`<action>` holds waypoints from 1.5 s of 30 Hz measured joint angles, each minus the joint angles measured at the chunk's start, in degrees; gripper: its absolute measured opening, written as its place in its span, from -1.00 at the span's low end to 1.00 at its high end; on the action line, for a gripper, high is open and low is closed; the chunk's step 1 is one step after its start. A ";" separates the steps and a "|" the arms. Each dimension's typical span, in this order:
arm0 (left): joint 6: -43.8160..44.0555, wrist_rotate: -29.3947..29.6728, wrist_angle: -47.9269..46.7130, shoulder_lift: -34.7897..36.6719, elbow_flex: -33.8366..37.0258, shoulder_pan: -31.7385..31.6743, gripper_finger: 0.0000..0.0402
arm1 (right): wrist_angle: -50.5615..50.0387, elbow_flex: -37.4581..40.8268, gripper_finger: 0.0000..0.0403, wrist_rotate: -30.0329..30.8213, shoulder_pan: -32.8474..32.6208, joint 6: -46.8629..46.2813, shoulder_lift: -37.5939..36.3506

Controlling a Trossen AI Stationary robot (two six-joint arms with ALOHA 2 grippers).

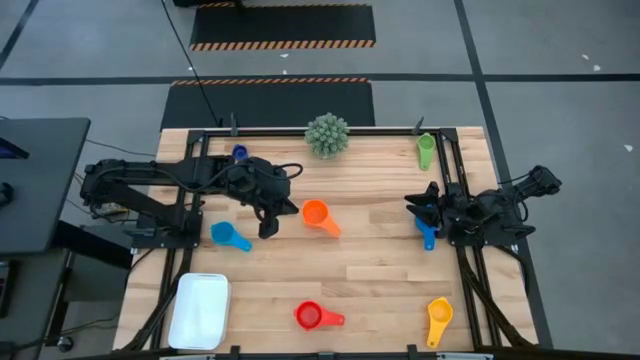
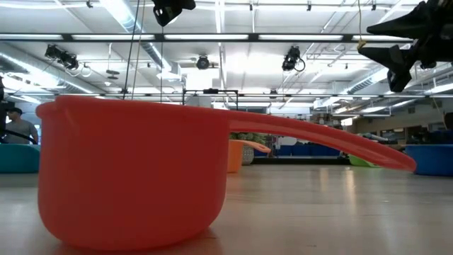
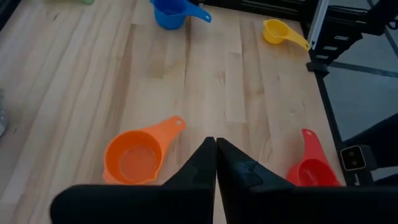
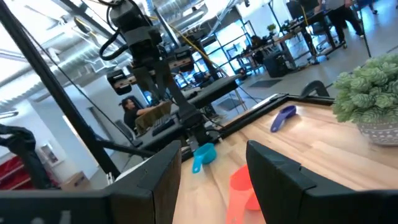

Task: Nest measuring cups in basket
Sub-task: Adjust the orange measuring cup

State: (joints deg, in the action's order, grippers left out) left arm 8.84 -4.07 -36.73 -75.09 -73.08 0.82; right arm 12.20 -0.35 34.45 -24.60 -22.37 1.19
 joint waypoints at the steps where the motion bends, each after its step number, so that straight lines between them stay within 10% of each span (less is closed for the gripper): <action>1: 0.00 0.02 0.00 0.02 0.00 0.00 -0.92 | -0.05 -0.04 -0.08 -0.72 0.00 0.42 0.00; 16: -0.65 1.60 -2.41 0.07 -0.02 0.17 -0.94 | -29.14 -17.92 -0.96 -5.32 -0.17 2.95 4.51; 30: 3.94 1.88 -5.55 0.07 -0.02 0.44 -0.88 | -55.70 -41.06 -0.94 -10.58 -0.17 -11.98 25.99; 45: 6.52 -0.85 -7.94 -3.35 0.33 0.47 -0.48 | -57.78 -44.75 -0.64 -12.52 -0.13 -16.52 28.48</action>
State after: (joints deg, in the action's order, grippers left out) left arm 15.36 -4.93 -44.67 -78.44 -72.75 1.29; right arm -45.58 -45.10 21.93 -24.73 -38.89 29.67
